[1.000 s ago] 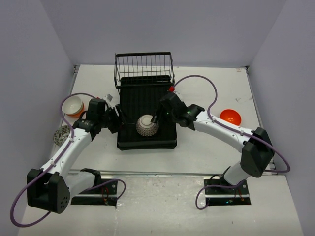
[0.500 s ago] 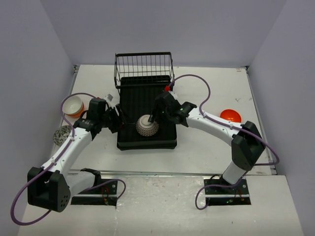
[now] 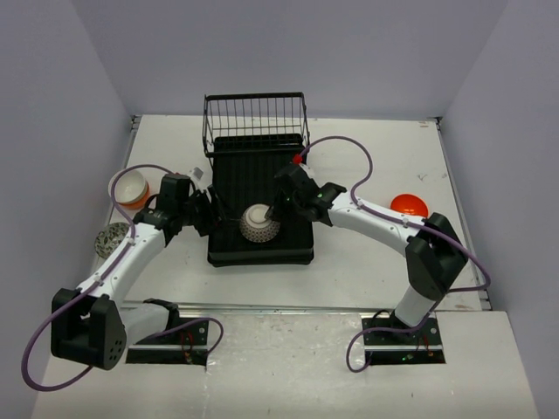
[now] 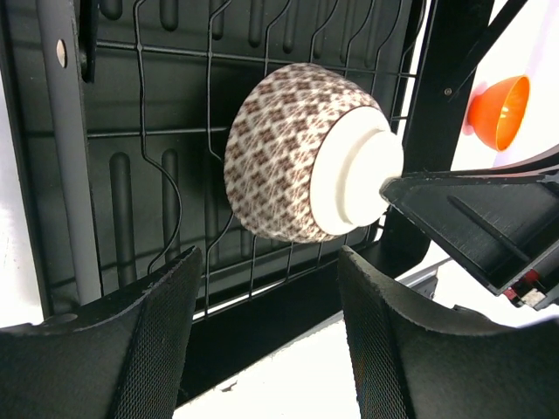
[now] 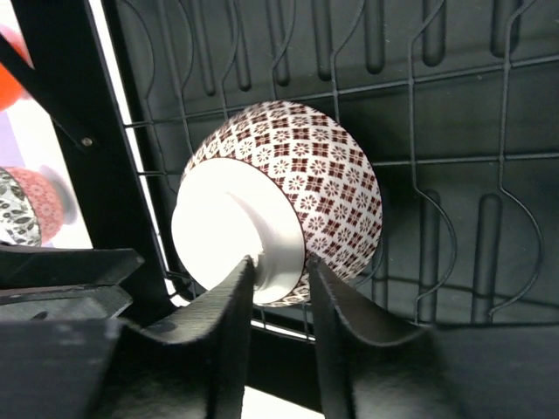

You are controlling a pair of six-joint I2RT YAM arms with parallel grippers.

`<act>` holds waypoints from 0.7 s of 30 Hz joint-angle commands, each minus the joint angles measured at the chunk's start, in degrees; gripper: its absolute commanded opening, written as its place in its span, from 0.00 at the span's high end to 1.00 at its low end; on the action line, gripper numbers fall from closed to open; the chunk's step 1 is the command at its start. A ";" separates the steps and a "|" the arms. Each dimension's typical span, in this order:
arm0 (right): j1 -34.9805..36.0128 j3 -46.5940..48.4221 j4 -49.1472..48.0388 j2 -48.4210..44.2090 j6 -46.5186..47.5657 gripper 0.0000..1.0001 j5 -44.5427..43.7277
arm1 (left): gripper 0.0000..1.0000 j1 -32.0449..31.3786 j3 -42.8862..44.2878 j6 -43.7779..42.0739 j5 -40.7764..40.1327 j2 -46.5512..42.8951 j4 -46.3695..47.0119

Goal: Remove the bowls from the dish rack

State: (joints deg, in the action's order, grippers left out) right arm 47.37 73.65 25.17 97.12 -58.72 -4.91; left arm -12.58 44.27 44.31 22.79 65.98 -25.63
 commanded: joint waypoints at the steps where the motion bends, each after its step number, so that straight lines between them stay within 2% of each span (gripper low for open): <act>1: -0.18 -1.40 -0.12 -0.62 -2.36 0.70 -0.28 | 0.35 -0.43 1.35 -1.34 1.12 0.47 2.69; 12: -0.18 -4.83 -0.65 -2.02 -4.82 0.82 -0.19 | 0.35 -0.43 0.82 -1.34 -0.37 2.40 3.30; 21: -0.27 -5.97 -0.65 -2.20 -5.09 0.85 0.07 | 0.34 -0.43 -3.04 0.95 4.10 4.16 12.08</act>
State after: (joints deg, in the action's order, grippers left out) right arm 47.22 69.71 20.10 94.94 -63.51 -4.32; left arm -12.58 42.46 44.58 24.34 69.56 -19.44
